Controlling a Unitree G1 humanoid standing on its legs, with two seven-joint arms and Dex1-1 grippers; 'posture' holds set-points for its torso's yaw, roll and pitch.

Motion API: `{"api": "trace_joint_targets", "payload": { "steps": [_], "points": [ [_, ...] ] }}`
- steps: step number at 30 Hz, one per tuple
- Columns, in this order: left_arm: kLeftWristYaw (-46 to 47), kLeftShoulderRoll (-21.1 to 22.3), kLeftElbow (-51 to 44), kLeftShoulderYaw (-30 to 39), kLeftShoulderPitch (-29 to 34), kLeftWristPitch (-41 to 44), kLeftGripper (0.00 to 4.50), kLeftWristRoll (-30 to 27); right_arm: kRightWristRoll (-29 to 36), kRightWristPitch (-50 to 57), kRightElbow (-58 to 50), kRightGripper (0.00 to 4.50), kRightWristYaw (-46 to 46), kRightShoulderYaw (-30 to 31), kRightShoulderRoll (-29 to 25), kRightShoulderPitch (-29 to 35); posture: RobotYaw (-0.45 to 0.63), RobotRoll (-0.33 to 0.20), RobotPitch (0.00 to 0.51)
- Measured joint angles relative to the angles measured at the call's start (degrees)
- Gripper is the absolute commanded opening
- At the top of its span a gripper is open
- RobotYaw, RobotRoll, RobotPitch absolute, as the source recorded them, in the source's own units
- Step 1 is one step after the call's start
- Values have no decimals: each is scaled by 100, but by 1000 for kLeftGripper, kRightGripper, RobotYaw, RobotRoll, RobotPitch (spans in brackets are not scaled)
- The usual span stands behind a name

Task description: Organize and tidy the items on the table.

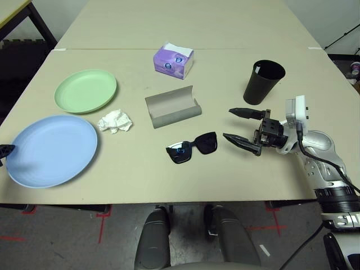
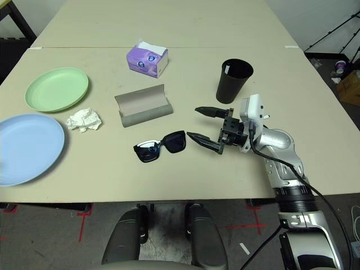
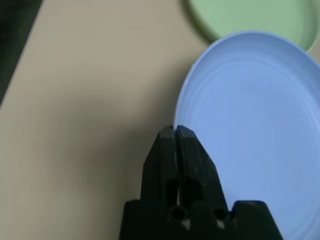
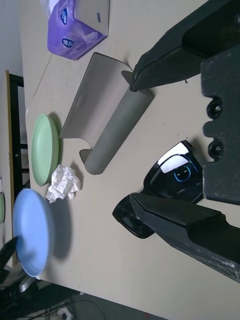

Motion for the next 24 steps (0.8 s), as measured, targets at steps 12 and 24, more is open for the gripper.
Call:
{"api": "trace_joint_targets", "payload": {
  "steps": [12, 24],
  "points": [
    [697, -246, 465, -456, -1773, -65, 21, -19, -2, -31, 62, 4500, 9, 96, 4, -73, -16, 0, 184],
    [1825, -1290, 1188, -1081, -3103, -1040, 21, 281, 0, -44, 49, 4500, -10, 159, -18, -73, -30, 0, 179]
  ]
}}
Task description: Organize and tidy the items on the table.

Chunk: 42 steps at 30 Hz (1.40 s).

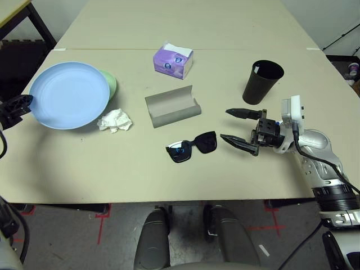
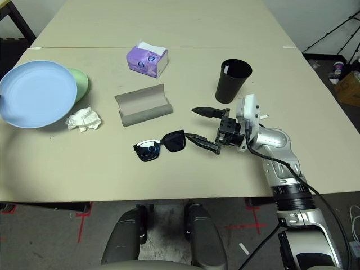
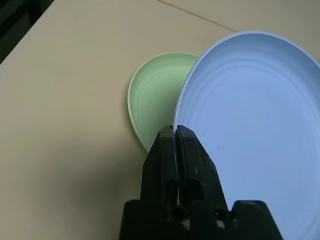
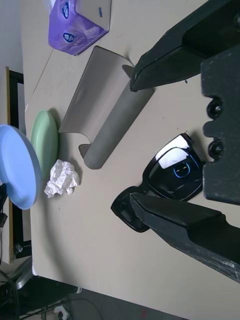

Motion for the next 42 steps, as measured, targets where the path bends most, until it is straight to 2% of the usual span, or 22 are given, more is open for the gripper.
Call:
{"api": "trace_joint_targets", "payload": {
  "steps": [10, 22, 35, 38, 42],
  "points": [
    [384, -93, 461, -117, -280, -622, 21, 187, 3, 0, -12, 4500, -1, 0, -23, 59, -29, 0, 178],
    [1011, -370, 901, -154, -900, -1110, 21, 302, 3, -2, -14, 4500, -3, 1, -25, 62, -30, 0, 179],
    [1424, -582, 1320, -200, -1141, -1770, 21, 502, 3, -1, -17, 4500, -59, 1, -25, 62, -35, 0, 179],
    [1528, -599, 1345, -244, -1140, -1863, 757, 580, 3, -1, -18, 4500, -64, 1, -25, 62, -36, 0, 179],
    [1556, -599, 1345, -271, -1139, -1946, 2194, 596, 3, -1, -21, 4500, -71, 1, -25, 62, -36, 0, 179]
  ]
}}
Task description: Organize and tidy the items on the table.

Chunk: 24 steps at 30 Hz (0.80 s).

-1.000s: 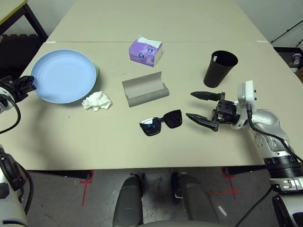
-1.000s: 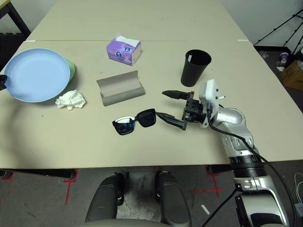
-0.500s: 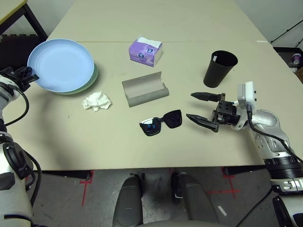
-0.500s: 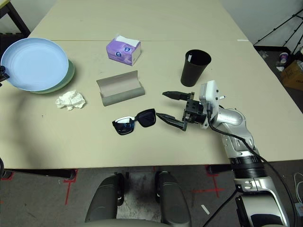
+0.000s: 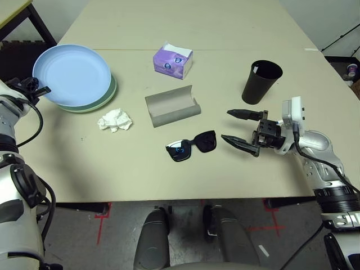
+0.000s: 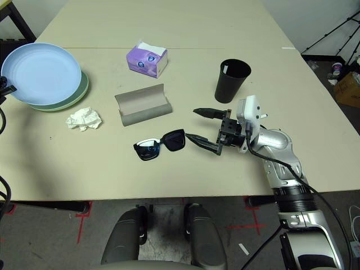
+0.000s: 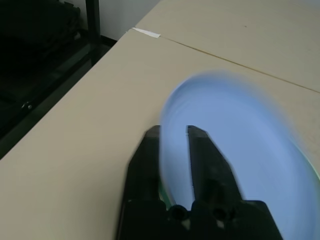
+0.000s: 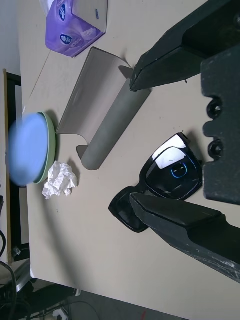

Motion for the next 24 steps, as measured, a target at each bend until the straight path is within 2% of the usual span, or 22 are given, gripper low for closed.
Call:
{"api": "trace_joint_targets", "payload": {
  "steps": [6, 9, 13, 19, 24],
  "points": [
    [-106, 0, -30, -16, 9, 72, 4483, -2, 0, 0, 0, 4500, -1, 0, 0, 0, -34, 0, 177],
    [-378, 7, -145, -102, 9, 250, 4483, -6, 0, 0, 0, 4500, 0, 0, -1, -1, -31, 0, 177],
    [-1366, 110, -636, -408, 100, 754, 4483, -17, 1, 0, 1, 4500, 0, 0, -3, -4, -27, 0, 176],
    [-2776, 165, -1798, -860, 823, 1386, 4483, -67, 1, -1, 11, 4500, 6, 2, -22, -19, -26, 0, 175],
    [-3564, 162, -3290, -1123, 1598, 1627, 4483, -280, 9, 16, 40, 4500, 33, -3, -171, -85, -31, 0, 176]
  ]
}}
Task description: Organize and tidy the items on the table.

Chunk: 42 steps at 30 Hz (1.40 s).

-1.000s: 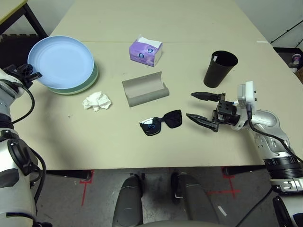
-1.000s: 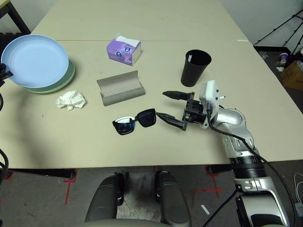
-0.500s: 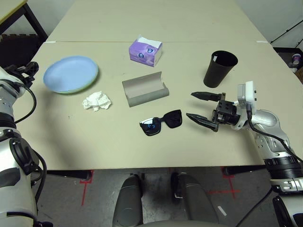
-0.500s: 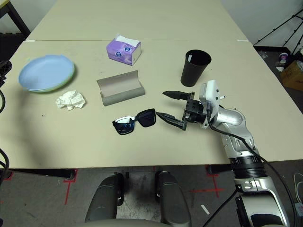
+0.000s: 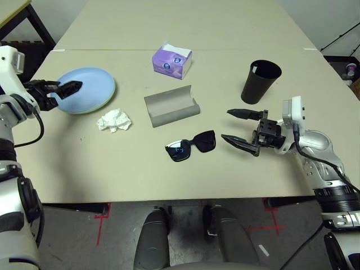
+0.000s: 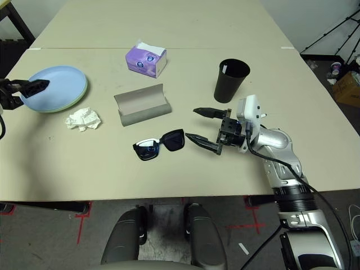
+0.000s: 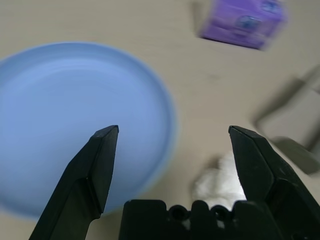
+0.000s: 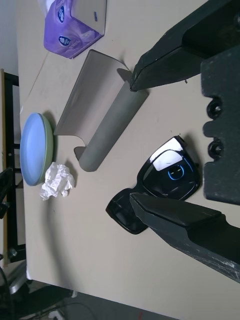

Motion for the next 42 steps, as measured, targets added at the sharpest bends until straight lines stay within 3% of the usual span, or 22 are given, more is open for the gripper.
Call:
{"api": "trace_joint_targets", "payload": {
  "steps": [10, 28, 42],
  "points": [
    [-302, -46, -757, -206, 388, -224, 4483, 20, 0, 128, 126, 4500, 56, -38, -427, -148, -35, 0, 176],
    [-1075, 178, -1091, -584, 1245, -543, 4483, 148, 124, 512, -45, 4500, -129, -118, -412, -110, -39, 0, 172],
    [-898, 64, -746, -904, 1082, -1272, 4483, 686, 128, 534, -100, 4500, -148, -118, -405, -73, -45, 0, 176]
  ]
}}
